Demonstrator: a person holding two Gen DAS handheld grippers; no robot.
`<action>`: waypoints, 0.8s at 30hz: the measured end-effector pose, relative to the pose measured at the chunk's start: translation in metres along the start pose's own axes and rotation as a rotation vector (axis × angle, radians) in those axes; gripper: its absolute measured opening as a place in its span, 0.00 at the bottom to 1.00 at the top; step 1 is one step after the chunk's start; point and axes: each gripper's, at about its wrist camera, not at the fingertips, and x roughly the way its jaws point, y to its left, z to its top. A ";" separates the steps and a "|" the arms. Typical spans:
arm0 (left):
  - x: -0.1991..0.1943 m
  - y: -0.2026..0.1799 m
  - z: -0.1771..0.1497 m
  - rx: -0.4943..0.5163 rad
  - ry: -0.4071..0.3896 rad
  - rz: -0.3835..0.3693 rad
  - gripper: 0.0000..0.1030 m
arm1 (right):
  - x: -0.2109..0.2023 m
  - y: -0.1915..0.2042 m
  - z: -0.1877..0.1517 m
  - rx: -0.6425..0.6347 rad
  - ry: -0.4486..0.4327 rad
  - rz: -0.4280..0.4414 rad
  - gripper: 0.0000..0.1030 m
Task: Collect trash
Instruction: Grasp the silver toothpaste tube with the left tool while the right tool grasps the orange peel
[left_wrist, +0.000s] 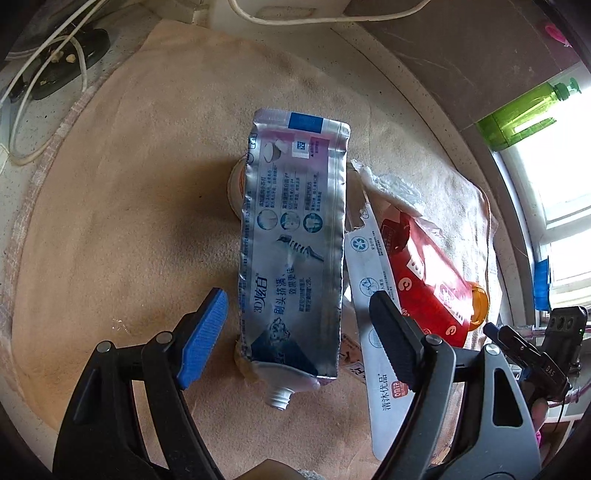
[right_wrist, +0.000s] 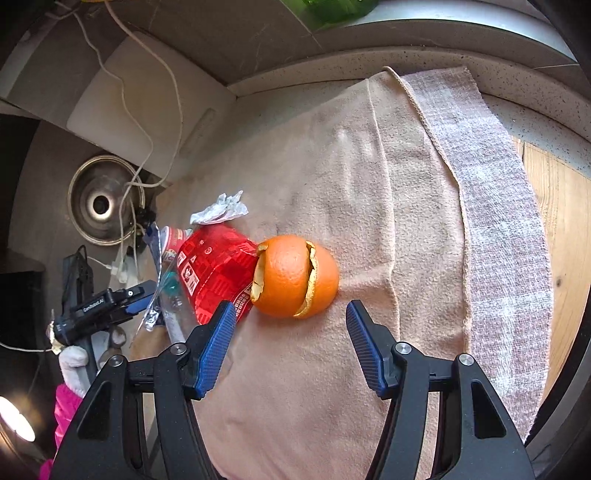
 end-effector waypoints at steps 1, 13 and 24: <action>0.001 0.001 0.001 -0.003 0.000 -0.003 0.79 | 0.002 -0.001 0.001 0.006 0.004 -0.004 0.60; 0.002 0.011 0.007 -0.033 -0.023 -0.056 0.60 | 0.031 -0.005 0.012 0.088 0.047 0.006 0.55; -0.016 0.017 0.004 -0.037 -0.083 -0.065 0.60 | 0.032 -0.007 0.015 0.111 0.028 0.003 0.33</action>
